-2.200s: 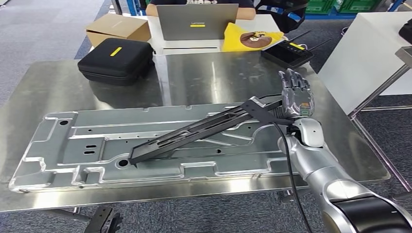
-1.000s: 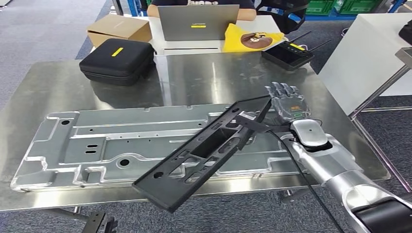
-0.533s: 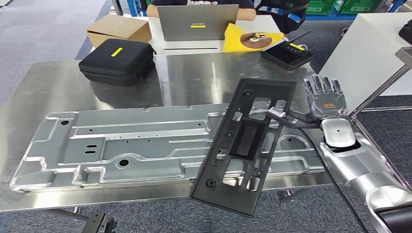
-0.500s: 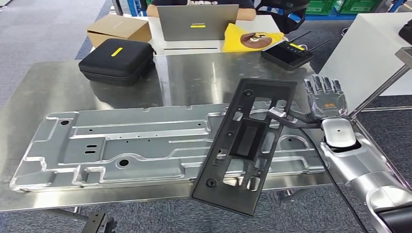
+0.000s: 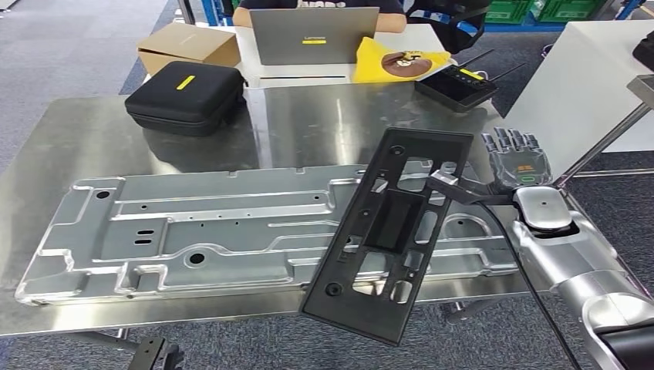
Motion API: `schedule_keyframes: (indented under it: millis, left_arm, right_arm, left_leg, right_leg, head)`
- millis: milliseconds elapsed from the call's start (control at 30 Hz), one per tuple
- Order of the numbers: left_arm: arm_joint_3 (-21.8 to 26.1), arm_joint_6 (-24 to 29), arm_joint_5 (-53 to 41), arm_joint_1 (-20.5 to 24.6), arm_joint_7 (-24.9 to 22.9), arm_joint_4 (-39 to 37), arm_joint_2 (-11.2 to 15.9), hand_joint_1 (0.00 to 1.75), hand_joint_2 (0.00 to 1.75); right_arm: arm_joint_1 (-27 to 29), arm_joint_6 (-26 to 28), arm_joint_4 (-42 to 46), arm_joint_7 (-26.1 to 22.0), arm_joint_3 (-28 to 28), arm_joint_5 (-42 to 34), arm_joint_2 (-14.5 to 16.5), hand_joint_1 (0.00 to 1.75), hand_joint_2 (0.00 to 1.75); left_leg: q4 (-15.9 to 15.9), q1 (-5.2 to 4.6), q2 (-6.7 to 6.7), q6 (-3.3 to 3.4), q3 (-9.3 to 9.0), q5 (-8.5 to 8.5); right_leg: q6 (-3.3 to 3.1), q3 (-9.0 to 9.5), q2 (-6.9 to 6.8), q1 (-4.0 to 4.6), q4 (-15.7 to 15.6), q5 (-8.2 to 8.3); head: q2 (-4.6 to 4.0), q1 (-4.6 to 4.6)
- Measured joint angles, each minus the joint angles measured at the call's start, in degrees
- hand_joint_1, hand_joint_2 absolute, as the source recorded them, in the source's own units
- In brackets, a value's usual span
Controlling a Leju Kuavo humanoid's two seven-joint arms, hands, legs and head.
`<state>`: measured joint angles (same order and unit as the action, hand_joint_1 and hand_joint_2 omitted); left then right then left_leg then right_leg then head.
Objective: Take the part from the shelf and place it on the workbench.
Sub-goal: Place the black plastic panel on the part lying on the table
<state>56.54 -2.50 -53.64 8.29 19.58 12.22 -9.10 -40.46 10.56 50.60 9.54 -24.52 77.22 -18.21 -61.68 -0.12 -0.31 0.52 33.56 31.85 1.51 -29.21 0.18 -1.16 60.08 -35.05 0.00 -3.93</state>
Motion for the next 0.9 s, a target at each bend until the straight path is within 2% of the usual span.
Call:
schedule_keyframes:
  millis: [133,233,333,433,633,900]
  left_arm:
    - [0.0,0.2,0.0,0.0,0.0,0.0,0.1,0.0,0.0]
    - [0.0,0.2,0.1,-0.1,0.0,0.0,0.2,0.0,0.0]
    - [0.0,0.2,0.2,-0.2,0.3,0.0,0.4,0.0,0.0]
    - [0.0,0.1,0.7,-0.4,0.8,0.0,0.6,0.0,0.0]
    - [0.0,0.0,1.9,-1.4,1.9,0.0,0.9,0.0,0.0]
    - [0.2,0.0,2.2,-2.4,2.6,0.0,1.2,0.0,0.0]
  right_arm:
    - [-0.4,0.4,0.0,0.4,0.4,-1.7,-0.2,0.0,0.0]
    - [-0.9,1.0,0.4,-0.7,1.8,-5.8,-1.2,0.0,0.0]
    - [-2.1,-0.5,2.2,-3.5,4.2,-13.2,-3.2,0.0,0.0]
    - [-3.7,-4.4,4.3,-6.6,6.9,-23.2,-5.6,0.0,0.0]
    - [-6.2,-8.1,10.2,-8.9,13.2,-39.4,-13.5,0.0,0.0]
    - [-4.1,-9.6,19.5,-8.0,20.6,-47.0,-24.8,0.0,0.0]
  left_leg:
    - [0.0,0.0,-0.01,0.0,0.0,0.0]
    - [0.0,-0.01,-0.04,0.0,0.01,0.0]
    - [0.0,-0.05,-0.04,0.01,0.03,0.0]
    - [0.0,-0.08,-0.07,0.01,0.04,0.0]
    - [0.0,-0.14,-0.26,0.01,0.09,0.01]
    - [0.0,-0.16,-0.28,0.02,0.16,0.02]
  right_leg:
    - [0.0,-0.01,-0.01,0.0,0.0,0.0]
    - [0.0,0.0,-0.03,-0.02,0.0,0.0]
    - [0.0,-0.01,-0.04,-0.05,0.0,0.0]
    - [0.01,-0.03,-0.07,-0.1,0.0,0.0]
    - [0.02,-0.05,-0.24,-0.16,0.0,-0.01]
    - [0.06,-0.11,-0.27,-0.15,0.0,-0.03]
  head:
    - [-0.01,0.0]
    - [0.0,0.0]
    - [-0.01,0.0]
    - [-0.01,0.0]
    - [0.0,0.0]
    - [0.0,0.0]
